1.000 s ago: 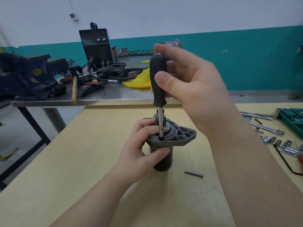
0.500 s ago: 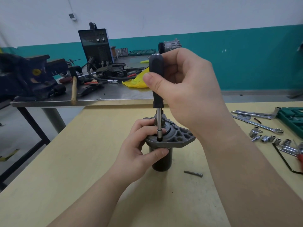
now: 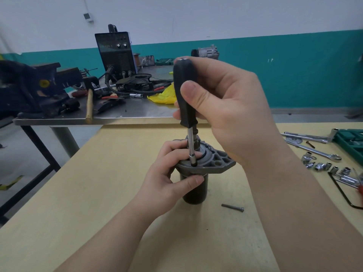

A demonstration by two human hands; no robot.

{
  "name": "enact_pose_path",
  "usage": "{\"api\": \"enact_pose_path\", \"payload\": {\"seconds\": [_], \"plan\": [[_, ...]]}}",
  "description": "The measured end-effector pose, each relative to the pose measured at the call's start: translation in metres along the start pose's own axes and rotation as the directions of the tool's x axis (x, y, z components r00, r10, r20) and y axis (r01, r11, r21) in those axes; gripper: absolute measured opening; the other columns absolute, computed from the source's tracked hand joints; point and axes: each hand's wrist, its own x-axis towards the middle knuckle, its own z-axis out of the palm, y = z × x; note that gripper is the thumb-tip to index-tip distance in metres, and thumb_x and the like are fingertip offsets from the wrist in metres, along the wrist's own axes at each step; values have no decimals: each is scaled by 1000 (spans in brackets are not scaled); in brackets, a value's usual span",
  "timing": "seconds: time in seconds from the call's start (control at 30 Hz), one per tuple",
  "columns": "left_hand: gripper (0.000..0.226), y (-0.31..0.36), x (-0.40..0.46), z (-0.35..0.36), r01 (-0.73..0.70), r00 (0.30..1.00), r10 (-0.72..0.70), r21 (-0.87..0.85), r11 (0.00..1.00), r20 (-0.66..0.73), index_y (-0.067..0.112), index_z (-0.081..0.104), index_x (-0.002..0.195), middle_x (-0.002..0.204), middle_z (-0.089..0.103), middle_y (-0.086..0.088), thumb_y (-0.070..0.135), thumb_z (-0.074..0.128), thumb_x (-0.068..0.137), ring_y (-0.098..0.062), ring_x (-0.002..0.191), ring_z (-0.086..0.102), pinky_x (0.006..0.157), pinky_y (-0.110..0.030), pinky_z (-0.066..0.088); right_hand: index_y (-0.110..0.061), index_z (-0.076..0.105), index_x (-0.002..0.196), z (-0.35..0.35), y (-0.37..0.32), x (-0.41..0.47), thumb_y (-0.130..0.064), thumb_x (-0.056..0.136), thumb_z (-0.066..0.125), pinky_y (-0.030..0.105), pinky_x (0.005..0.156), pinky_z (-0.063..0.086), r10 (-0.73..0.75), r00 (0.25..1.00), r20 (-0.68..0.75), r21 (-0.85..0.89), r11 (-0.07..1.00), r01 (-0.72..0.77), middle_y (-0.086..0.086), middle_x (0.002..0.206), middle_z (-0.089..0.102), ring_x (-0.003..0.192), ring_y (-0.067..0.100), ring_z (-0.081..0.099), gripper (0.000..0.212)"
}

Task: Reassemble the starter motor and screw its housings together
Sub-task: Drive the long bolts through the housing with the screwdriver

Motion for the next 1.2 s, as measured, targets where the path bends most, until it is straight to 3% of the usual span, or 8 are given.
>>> {"api": "enact_pose_path", "payload": {"seconds": [0.13,0.3,0.53,0.67,0.8,0.9,0.97,1.2], "plan": [[40,-1,0,1,-8,1000,8,6,1000,-5,31,77,120,137,56,1,20,85,83,-32,137,55,114,-57,48,-22,66,132,3,-5,-3,-12,103,64,42,80,67,-29,1000,0,32,999,29,-5,109,77,97,24,77,31],[41,1,0,0,-10,1000,10,-14,1000,1,38,78,117,137,55,-1,19,85,82,-35,136,56,112,-56,50,-12,58,147,-5,-15,-1,-13,105,54,45,78,64,-22,981,-194,204,977,62,13,117,72,94,30,73,42],[38,5,-2,2,-19,1000,20,-30,999,5,29,77,107,135,56,-6,16,90,73,-32,131,60,108,-49,53,-27,66,133,-41,7,7,-13,112,44,31,50,51,248,794,-555,208,966,-156,7,99,77,68,17,68,33],[43,6,-3,2,-67,998,67,33,997,-3,34,74,101,124,57,3,24,97,67,-25,123,62,100,-31,54,-30,68,132,-75,58,6,-11,106,49,30,51,50,413,720,-558,28,876,-481,7,111,74,70,15,68,37],[47,2,-5,2,-144,989,147,112,983,-20,38,68,106,124,56,1,21,95,72,-31,124,60,100,-33,53,-28,64,145,-95,114,-25,-3,98,53,29,54,51,539,681,-495,-315,620,-719,6,126,70,85,24,69,54],[58,0,-6,3,-146,988,150,112,983,-35,37,59,117,125,58,1,16,92,75,-34,121,63,99,-44,56,-32,52,156,-96,139,-49,3,94,48,40,87,59,581,689,-433,-458,516,-723,4,149,60,123,32,63,71],[71,-1,-8,2,-106,993,109,68,992,-36,37,51,129,128,60,5,14,93,76,-33,119,66,101,-44,58,-32,46,160,-97,149,-60,8,91,45,33,99,49,591,705,-392,-556,459,-693,-1,157,55,140,26,54,80],[105,-4,-9,-2,-53,998,54,55,997,-16,39,32,155,125,55,3,10,89,71,-33,122,62,109,-55,53,-30,42,161,-99,169,-86,-4,101,50,39,104,47,576,763,-292,-875,160,-456,6,147,49,134,30,46,66]]}}
